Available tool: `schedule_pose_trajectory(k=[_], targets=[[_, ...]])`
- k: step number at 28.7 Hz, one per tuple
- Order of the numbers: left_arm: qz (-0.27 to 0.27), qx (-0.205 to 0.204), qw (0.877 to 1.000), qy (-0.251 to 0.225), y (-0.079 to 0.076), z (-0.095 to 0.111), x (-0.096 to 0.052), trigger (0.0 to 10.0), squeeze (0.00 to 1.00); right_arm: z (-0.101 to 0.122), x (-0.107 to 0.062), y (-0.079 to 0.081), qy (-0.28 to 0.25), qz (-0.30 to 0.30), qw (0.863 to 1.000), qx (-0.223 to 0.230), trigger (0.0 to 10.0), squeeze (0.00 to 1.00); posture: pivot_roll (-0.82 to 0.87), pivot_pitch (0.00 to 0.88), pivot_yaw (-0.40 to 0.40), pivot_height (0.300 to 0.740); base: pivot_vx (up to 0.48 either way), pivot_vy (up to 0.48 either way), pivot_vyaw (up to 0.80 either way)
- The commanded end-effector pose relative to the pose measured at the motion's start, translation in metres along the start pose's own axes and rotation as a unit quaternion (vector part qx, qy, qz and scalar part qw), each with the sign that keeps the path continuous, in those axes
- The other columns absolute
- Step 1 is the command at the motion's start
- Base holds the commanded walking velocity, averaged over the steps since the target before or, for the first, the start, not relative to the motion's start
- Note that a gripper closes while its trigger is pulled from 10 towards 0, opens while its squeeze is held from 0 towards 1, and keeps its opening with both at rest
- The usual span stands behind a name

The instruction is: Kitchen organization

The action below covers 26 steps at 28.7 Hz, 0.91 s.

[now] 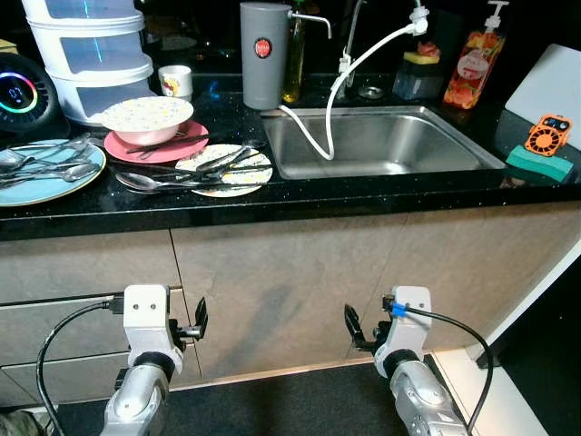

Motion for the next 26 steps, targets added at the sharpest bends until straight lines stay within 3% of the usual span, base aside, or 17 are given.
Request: schedule_pose_trajectory(k=[1,4,6,15,26], targets=[[-0.032,0.025,0.999,-0.036,-0.01,0.018,0.0,10.0,0.0,0.025,0.002,0.001,-0.058,0.016,0.998,0.014,10.0,0.0,-0.04,0.106,-0.036,0.74,0.244,0.0,0.0],[-0.062,0.037,0.995,-0.074,-0.022,0.041,0.005,10.0,0.0,0.063,0.012,0.003,-0.119,0.026,0.992,0.018,10.0,0.0,-0.05,0.106,-0.035,0.74,0.244,0.0,0.0],[-0.063,0.032,0.994,-0.084,-0.024,0.048,0.009,10.0,0.0,0.071,0.016,0.004,-0.126,0.028,0.991,0.017,10.0,0.0,-0.05,0.104,-0.034,0.74,0.244,0.0,0.0],[-0.058,0.021,0.993,-0.102,-0.026,0.058,0.012,10.0,0.0,0.08,0.019,0.017,-0.139,0.057,0.989,0.011,10.0,0.0,-0.04,0.101,-0.032,0.74,0.25,0.0,0.0],[-0.074,0.022,0.992,-0.104,-0.032,0.065,0.014,10.0,0.0,0.082,0.018,0.016,-0.139,0.054,0.989,0.022,10.0,0.0,-0.04,0.1,-0.025,0.74,0.279,0.0,0.0]])
Point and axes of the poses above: a point about 5 cm out from each wrist's last joint towards the gripper, its own x axis pointing out of the wrist towards the gripper, its own z axis along the axis of the wrist's last joint, y = z × x, the point moved 2 cm from there along x, pointing out of the wrist towards the gripper, and after that the axes turned 10 degrees about -x, right-handed, at the moved point
